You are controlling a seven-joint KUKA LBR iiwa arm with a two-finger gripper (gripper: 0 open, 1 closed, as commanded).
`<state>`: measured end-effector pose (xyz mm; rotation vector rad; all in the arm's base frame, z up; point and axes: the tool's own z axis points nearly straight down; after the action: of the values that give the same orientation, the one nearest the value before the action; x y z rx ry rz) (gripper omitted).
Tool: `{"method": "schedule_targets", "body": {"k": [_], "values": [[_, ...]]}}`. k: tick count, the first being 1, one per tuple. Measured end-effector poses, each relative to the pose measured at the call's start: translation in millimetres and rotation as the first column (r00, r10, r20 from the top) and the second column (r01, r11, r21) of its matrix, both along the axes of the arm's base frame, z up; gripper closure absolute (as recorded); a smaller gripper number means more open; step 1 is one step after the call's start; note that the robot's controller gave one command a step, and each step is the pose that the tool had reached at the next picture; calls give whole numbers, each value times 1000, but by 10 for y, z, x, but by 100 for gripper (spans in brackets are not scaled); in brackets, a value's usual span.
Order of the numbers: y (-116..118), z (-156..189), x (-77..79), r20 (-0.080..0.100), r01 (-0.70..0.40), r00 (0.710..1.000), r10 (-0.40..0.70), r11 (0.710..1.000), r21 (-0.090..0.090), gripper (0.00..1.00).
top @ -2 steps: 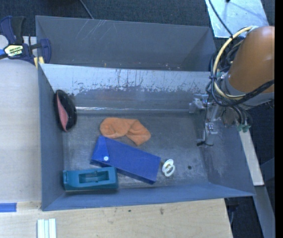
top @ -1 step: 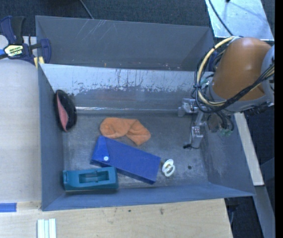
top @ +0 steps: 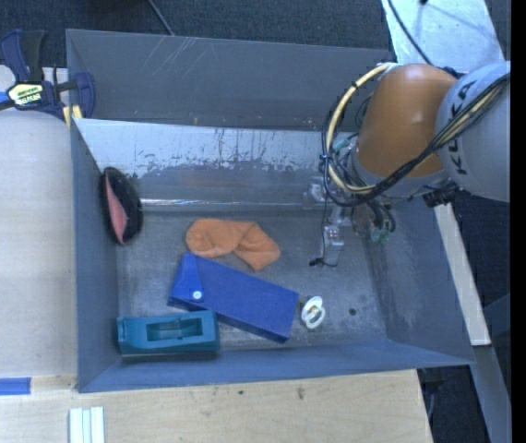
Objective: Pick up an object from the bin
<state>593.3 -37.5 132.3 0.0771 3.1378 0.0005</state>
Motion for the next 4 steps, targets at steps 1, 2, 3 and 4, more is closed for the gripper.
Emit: {"method": "schedule_targets", "body": {"k": [1, 2, 3, 4], "values": [[539, -267, 73, 1, -99, 995, 99, 995, -1, 0], [724, -433, 153, 3, -151, 989, 151, 989, 2, 0], [962, -617, 52, 1, -25, 1000, 25, 1000, 1, 100], [962, -616, 52, 1, -25, 1000, 25, 1000, 1, 100]]}}
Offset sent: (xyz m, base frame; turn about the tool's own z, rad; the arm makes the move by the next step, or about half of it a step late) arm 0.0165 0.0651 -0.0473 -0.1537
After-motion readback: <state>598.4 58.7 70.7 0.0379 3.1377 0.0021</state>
